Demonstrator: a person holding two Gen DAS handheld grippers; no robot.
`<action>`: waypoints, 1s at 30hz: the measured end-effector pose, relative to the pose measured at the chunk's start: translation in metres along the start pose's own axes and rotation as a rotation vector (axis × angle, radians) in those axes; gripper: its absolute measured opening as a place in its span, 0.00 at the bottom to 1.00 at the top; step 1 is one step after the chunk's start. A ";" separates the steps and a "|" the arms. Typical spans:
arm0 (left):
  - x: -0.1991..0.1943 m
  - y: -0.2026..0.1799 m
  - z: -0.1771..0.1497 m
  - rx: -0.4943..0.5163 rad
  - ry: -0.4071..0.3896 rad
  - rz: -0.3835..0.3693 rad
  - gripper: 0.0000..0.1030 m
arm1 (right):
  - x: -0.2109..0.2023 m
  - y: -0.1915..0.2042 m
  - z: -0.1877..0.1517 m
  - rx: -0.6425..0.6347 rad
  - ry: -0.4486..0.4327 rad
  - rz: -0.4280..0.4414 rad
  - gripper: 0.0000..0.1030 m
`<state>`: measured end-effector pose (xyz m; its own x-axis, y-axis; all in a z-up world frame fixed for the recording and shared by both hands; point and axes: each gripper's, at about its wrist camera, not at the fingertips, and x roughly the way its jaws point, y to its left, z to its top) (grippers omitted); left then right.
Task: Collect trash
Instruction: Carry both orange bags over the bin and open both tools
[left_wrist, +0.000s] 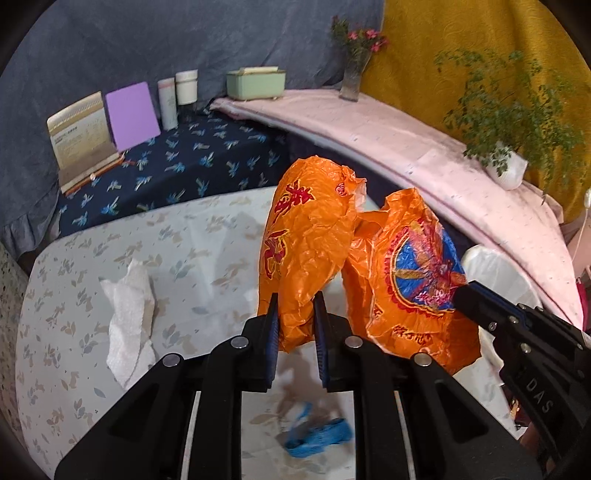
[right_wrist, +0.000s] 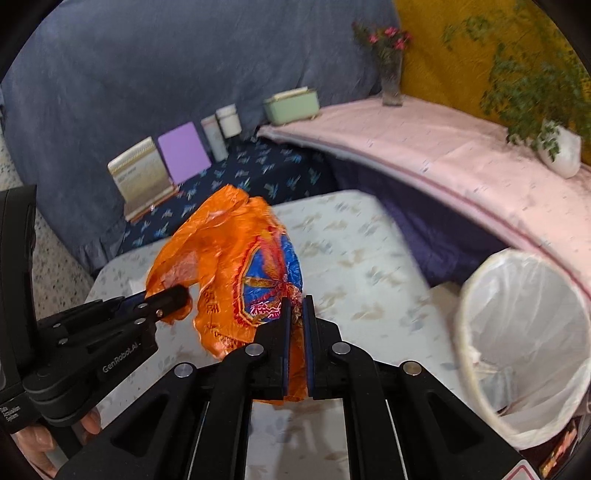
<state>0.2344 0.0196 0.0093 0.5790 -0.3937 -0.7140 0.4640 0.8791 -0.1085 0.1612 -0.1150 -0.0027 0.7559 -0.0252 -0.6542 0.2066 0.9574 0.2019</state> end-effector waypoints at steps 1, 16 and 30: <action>-0.004 -0.006 0.003 0.005 -0.010 -0.006 0.16 | -0.008 -0.005 0.003 0.002 -0.017 -0.010 0.06; -0.020 -0.137 0.010 0.140 -0.030 -0.152 0.16 | -0.106 -0.136 0.021 0.161 -0.177 -0.197 0.06; 0.004 -0.244 -0.014 0.247 0.055 -0.259 0.16 | -0.122 -0.225 -0.007 0.286 -0.149 -0.292 0.07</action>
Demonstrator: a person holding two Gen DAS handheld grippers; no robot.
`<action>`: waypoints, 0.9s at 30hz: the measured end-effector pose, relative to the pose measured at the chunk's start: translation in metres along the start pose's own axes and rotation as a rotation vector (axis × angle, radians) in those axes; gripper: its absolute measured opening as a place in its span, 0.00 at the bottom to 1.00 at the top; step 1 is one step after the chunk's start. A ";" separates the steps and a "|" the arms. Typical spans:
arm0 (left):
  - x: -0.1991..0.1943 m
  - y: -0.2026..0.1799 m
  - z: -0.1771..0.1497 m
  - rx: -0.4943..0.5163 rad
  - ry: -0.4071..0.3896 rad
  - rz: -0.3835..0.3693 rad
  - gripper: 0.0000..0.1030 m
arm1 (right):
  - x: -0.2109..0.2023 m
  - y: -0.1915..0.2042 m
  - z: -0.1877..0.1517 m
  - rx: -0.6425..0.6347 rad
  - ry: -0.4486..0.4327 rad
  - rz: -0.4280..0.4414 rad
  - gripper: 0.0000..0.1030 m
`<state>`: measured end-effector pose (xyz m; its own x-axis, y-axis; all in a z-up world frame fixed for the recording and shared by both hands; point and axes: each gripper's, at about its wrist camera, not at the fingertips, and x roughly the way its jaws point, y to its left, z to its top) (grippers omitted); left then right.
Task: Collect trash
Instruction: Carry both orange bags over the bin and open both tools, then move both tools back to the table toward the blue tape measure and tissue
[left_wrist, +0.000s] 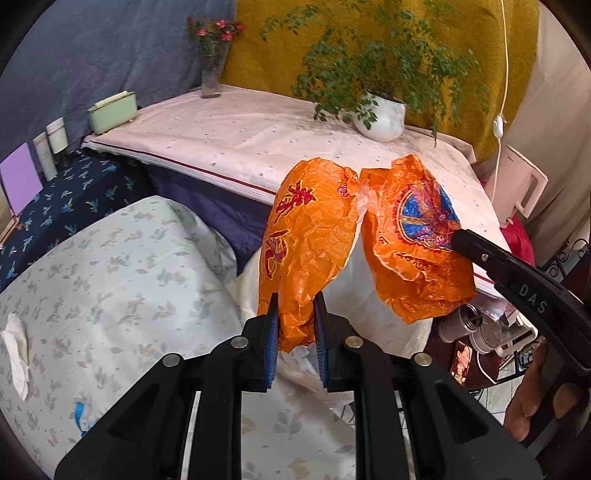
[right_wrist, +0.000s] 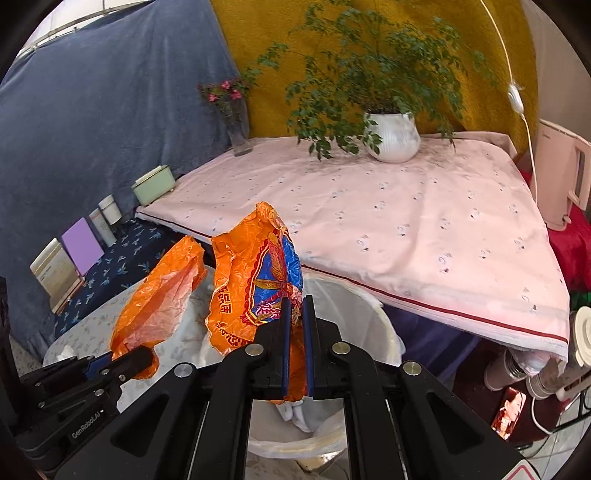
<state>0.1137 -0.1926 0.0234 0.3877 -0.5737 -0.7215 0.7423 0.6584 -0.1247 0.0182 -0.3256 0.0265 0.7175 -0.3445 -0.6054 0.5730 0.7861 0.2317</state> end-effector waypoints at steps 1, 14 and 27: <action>0.003 -0.004 0.000 0.003 0.005 -0.005 0.17 | 0.001 -0.004 -0.001 0.005 0.003 -0.004 0.07; 0.008 -0.003 0.003 -0.059 -0.011 0.055 0.53 | 0.002 -0.016 -0.001 0.023 -0.009 -0.020 0.36; -0.012 0.030 -0.002 -0.106 -0.039 0.102 0.54 | -0.008 0.019 -0.001 -0.022 -0.021 0.017 0.41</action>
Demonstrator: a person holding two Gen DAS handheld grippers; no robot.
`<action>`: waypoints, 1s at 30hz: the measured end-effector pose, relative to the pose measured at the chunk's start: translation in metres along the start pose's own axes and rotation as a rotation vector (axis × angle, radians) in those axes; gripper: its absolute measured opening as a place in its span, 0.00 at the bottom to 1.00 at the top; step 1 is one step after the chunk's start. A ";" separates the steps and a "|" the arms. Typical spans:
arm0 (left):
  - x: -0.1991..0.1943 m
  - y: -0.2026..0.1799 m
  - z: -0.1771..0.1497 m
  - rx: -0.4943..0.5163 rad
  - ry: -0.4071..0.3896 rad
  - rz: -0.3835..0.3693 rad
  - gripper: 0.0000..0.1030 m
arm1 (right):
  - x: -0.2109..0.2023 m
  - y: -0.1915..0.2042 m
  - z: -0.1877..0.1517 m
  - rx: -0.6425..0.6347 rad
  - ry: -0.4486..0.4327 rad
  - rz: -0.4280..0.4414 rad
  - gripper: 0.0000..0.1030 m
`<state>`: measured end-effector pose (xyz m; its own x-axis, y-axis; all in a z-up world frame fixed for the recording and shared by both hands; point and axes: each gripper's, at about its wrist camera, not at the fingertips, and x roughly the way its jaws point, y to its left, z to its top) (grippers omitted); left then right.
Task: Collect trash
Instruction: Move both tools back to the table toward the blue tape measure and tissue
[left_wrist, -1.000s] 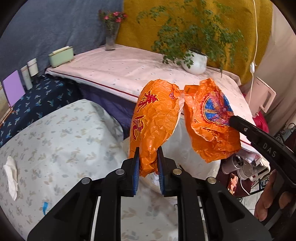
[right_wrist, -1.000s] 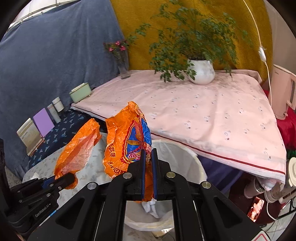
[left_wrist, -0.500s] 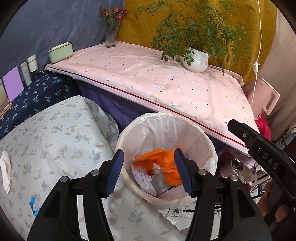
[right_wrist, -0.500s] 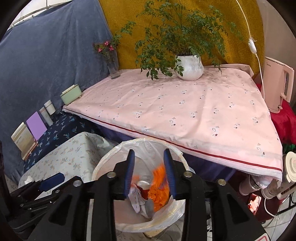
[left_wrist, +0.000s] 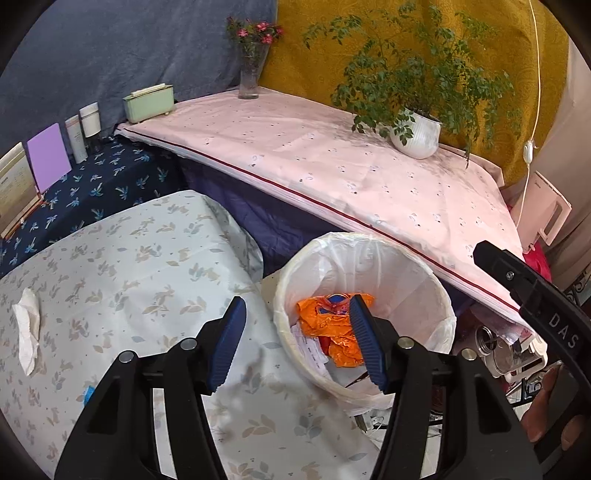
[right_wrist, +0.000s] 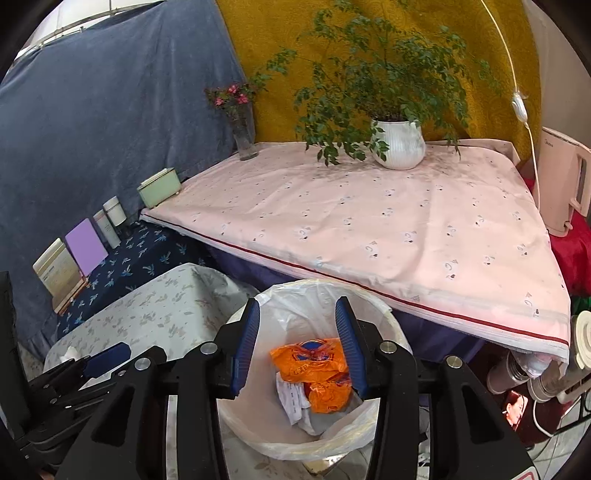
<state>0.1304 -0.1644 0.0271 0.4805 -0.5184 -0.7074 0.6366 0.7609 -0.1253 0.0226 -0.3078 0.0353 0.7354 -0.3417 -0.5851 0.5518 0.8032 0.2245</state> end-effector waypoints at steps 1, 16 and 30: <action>-0.002 0.003 0.000 -0.004 -0.004 0.005 0.54 | 0.000 0.004 0.000 -0.004 0.001 0.004 0.41; -0.027 0.074 -0.011 -0.106 -0.036 0.093 0.57 | 0.003 0.075 -0.014 -0.101 0.029 0.074 0.47; -0.055 0.166 -0.040 -0.232 -0.053 0.212 0.65 | 0.016 0.162 -0.056 -0.227 0.113 0.174 0.47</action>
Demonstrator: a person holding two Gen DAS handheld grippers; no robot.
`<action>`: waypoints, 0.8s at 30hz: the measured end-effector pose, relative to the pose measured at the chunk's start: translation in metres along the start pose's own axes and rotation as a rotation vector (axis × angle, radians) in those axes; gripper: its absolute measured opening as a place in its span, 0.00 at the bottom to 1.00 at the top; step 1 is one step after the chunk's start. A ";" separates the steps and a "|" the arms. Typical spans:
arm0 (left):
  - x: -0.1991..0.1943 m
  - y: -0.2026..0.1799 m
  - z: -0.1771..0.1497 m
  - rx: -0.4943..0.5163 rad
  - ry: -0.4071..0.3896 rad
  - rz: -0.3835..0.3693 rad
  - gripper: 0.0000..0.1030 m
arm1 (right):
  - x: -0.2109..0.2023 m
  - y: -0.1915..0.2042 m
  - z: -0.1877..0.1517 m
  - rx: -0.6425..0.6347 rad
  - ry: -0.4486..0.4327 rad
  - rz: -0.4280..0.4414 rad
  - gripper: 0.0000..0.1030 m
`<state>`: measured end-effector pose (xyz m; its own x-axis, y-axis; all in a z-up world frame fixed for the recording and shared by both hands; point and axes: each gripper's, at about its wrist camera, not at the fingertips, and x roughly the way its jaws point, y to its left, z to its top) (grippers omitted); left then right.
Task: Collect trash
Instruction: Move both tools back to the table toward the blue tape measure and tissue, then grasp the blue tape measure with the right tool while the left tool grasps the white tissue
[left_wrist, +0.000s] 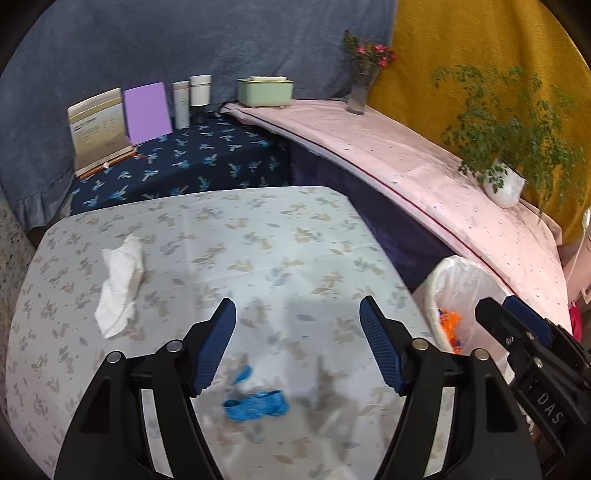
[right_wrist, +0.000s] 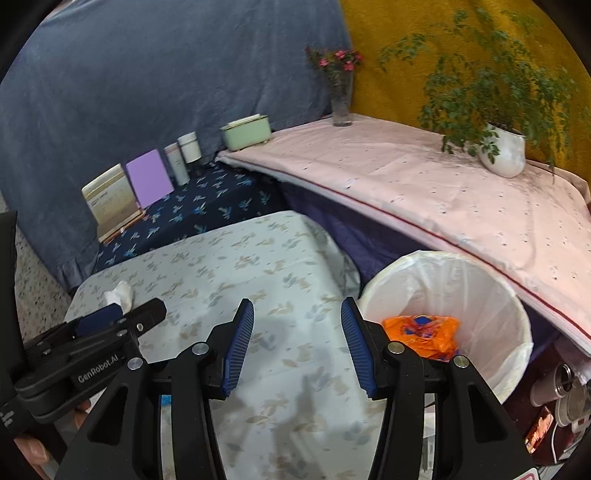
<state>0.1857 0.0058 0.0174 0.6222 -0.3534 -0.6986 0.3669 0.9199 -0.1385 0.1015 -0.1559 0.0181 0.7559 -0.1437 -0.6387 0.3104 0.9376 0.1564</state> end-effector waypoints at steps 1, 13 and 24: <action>0.000 0.007 -0.001 -0.006 -0.001 0.010 0.66 | 0.002 0.006 -0.002 -0.008 0.007 0.007 0.47; 0.008 0.110 -0.020 -0.114 0.022 0.156 0.77 | 0.034 0.085 -0.044 -0.121 0.130 0.100 0.49; 0.033 0.170 -0.028 -0.148 0.069 0.218 0.87 | 0.080 0.133 -0.089 -0.187 0.268 0.151 0.49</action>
<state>0.2489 0.1548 -0.0492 0.6249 -0.1368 -0.7687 0.1211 0.9896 -0.0777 0.1519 -0.0141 -0.0791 0.5993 0.0655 -0.7979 0.0773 0.9873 0.1391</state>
